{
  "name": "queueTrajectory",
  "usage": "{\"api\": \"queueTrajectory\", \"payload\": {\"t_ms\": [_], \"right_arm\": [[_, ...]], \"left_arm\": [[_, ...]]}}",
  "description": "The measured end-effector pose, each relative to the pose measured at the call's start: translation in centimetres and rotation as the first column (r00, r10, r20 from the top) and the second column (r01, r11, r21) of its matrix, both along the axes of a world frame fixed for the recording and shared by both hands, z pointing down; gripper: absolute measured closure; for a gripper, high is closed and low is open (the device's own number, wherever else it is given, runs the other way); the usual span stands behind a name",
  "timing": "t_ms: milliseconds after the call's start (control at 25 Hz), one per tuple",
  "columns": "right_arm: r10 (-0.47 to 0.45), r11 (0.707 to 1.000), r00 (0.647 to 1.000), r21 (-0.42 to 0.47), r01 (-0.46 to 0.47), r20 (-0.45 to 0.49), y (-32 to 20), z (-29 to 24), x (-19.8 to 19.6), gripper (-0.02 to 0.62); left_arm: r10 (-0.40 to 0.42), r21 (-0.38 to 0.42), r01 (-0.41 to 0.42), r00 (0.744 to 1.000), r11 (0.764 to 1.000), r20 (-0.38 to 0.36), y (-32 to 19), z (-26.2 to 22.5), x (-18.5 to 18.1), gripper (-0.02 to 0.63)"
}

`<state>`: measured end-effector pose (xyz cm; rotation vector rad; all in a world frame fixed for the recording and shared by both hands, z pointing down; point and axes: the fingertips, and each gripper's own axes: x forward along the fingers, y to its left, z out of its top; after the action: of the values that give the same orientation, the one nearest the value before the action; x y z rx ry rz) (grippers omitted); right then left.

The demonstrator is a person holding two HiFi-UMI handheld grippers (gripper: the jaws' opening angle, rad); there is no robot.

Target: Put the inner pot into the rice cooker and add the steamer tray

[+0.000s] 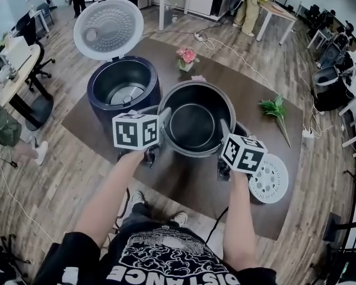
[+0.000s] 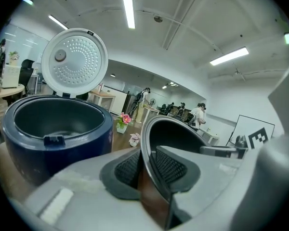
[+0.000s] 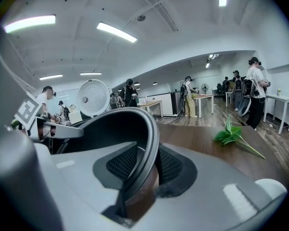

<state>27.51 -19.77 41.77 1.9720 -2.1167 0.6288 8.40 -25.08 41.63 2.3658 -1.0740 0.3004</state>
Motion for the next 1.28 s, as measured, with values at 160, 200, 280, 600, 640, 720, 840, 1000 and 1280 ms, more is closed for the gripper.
{"api": "queueTrajectory", "payload": {"t_ms": [160, 200, 280, 600, 640, 720, 840, 1000, 1280], "right_arm": [[0.017, 0.999, 1.000, 0.029, -0.016, -0.024, -0.4, -1.7, 0.0, 0.488], [0.025, 0.999, 0.999, 0.039, -0.023, -0.029, -0.5, -2.2, 0.1, 0.488], [0.039, 0.998, 0.999, 0.059, -0.037, -0.037, -0.7, -3.2, 0.3, 0.488], [0.076, 0.990, 0.995, 0.128, -0.067, -0.067, -1.8, -7.1, -0.1, 0.486], [0.078, 0.989, 0.994, 0.135, -0.068, -0.071, -2.0, -7.5, -0.3, 0.486], [0.082, 0.987, 0.994, 0.148, -0.070, -0.078, -2.3, -8.3, -0.6, 0.486], [0.085, 0.984, 0.993, 0.167, -0.070, -0.086, -2.6, -9.4, -1.0, 0.485], [0.081, 0.979, 0.992, 0.194, -0.060, -0.098, -3.2, -10.9, -1.9, 0.482], [0.041, 0.974, 0.990, 0.228, -0.009, -0.134, -4.8, -13.3, -4.1, 0.474]], "left_arm": [[0.019, 0.034, -0.018, 1.000, 0.999, -0.019, -0.8, -1.9, 0.1, 0.508], [0.027, 0.042, -0.026, 0.999, 0.999, -0.025, -1.0, -2.3, 0.2, 0.508], [0.041, 0.054, -0.039, 0.999, 0.998, -0.036, -1.4, -3.0, 0.4, 0.508], [0.073, 0.115, -0.064, 0.994, 0.991, -0.081, -3.3, -6.7, 0.3, 0.511], [0.073, 0.121, -0.063, 0.994, 0.991, -0.084, -3.5, -7.1, 0.1, 0.511], [0.074, 0.134, -0.062, 0.993, 0.989, -0.090, -3.9, -7.9, -0.2, 0.512], [0.077, 0.161, -0.061, 0.992, 0.985, -0.099, -4.4, -9.0, -0.6, 0.514], [0.075, 0.185, -0.052, 0.990, 0.981, -0.123, -4.9, -10.6, -1.5, 0.515], [0.036, 0.218, -0.002, 0.988, 0.976, -0.153, -5.8, -12.7, -3.9, 0.518]]}}
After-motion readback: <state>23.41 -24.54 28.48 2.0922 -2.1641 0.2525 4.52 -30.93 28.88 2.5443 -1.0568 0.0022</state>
